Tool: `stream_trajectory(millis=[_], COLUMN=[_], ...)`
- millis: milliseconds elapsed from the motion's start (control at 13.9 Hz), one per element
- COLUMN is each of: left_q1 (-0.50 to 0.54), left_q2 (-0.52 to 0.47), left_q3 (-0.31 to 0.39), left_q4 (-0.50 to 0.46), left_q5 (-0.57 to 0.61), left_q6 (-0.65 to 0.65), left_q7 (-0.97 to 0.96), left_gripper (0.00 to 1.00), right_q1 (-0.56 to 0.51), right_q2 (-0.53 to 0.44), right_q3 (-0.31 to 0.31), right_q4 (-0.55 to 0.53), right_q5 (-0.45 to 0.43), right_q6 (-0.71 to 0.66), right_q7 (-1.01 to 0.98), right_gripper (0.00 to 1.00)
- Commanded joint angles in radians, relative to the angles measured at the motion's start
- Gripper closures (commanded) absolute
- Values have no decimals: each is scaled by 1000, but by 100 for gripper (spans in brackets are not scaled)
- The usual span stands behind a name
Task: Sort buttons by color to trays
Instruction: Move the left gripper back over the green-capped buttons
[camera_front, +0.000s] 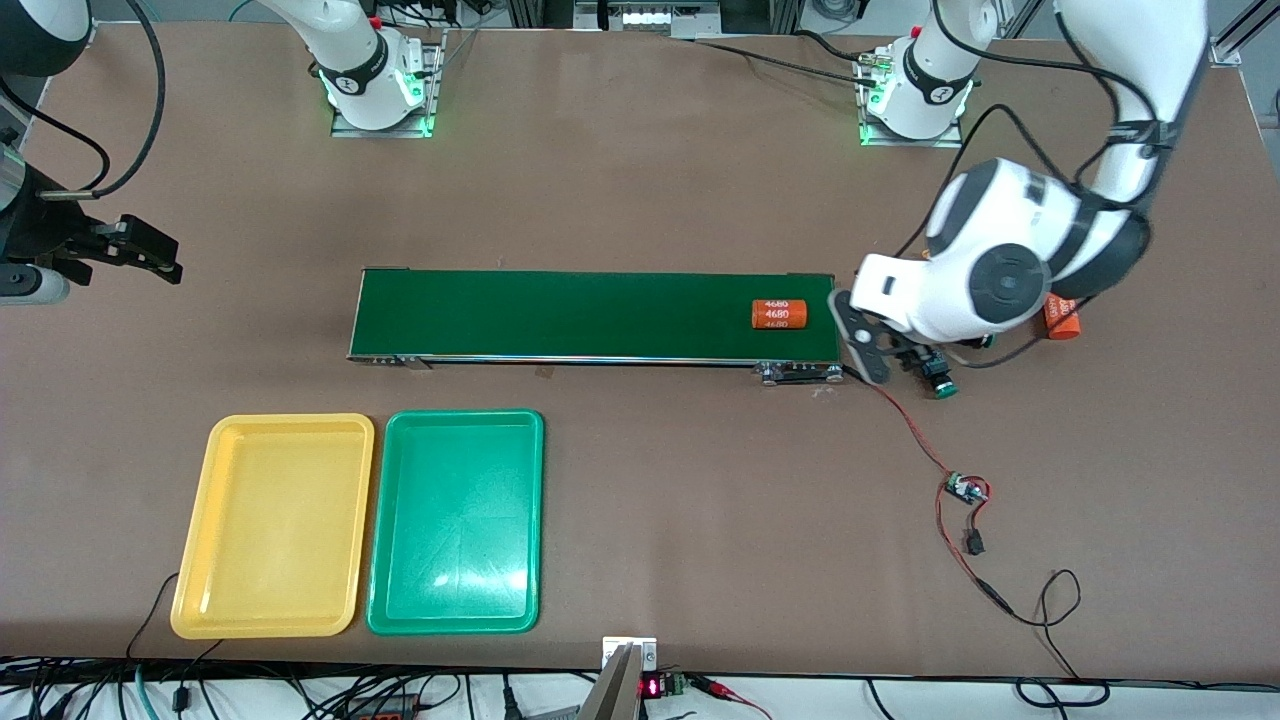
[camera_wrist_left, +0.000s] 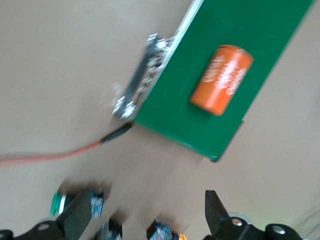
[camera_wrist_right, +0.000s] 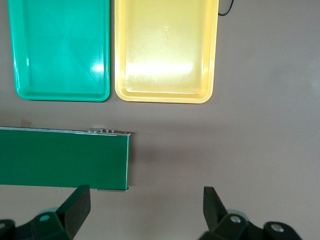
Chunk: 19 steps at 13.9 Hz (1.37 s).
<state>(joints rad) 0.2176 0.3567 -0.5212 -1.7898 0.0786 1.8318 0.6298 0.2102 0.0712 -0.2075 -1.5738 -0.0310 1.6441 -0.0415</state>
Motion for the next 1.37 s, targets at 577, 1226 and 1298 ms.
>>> stream_trajectory(millis=[577,1226,1298], left_q1=[198,212,213], left_q2=[82,111,107], left_q3=[7,21,21], left_q4=[121,-43,-81], left_q5=[15,145,147], left_q6=[-42,140,218], left_q7=[-552,-834,-855], left_gripper=[0,0,0], right_q1=[-5,-6,-6], right_q2=[-7,1,1], right_q3=[2,2,2], right_q4=[-8,-11,-15], right_q5=[14,14,14], right_q6=[13,20,20], right_q7=[2,2,2], right_gripper=[0,0,0])
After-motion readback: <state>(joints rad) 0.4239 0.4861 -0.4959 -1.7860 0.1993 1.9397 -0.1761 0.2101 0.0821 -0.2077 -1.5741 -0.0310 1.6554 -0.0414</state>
